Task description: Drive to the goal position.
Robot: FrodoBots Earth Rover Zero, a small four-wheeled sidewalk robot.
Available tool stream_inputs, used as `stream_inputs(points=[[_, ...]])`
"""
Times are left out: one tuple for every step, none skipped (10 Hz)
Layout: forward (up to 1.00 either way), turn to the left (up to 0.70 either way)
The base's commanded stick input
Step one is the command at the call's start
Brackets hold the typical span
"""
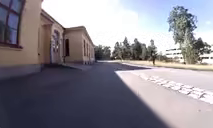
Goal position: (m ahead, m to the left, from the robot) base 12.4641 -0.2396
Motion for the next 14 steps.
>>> stream_inputs(points=[[0.70,0.00],[0.70,0.00],[0.70,0.00],[0.70,0.00],[0.70,0.00],[0.70,0.00],[0.70,0.00],[0.70,0.00],[0.70,0.00],[0.70,0.00],[0.70,0.00],[0.70,0.00],[0.70,0.00],[0.70,0.00]])
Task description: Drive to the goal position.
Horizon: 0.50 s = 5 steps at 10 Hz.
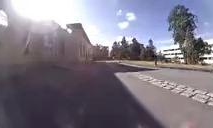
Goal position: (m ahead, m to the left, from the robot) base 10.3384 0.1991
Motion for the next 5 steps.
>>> stream_inputs(points=[[0.70,0.00],[0.70,0.00],[0.70,0.00],[0.70,0.00],[0.70,0.00]])
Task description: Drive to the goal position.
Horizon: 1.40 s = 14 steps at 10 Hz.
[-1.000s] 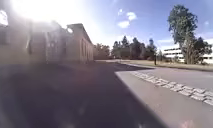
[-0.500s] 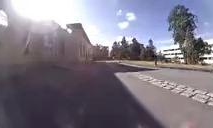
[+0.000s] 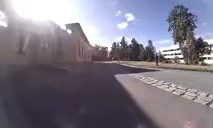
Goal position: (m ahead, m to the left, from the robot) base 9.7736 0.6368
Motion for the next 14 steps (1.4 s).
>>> stream_inputs(points=[[0.70,0.00],[0.70,0.00],[0.70,0.00],[0.70,0.00],[0.70,0.00],[0.70,0.00],[0.70,0.00],[0.70,0.00],[0.70,0.00],[0.70,0.00],[0.70,0.00],[0.70,0.00],[0.70,0.00],[0.70,0.00]])
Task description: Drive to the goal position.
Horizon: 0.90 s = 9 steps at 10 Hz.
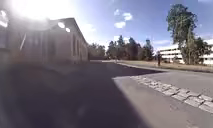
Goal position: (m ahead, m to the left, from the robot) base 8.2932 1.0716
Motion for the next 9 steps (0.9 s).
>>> stream_inputs(points=[[0.70,0.00],[0.70,0.00],[0.70,0.00],[0.70,0.00],[0.70,0.00],[0.70,0.00],[0.70,0.00],[0.70,0.00],[0.70,0.00]])
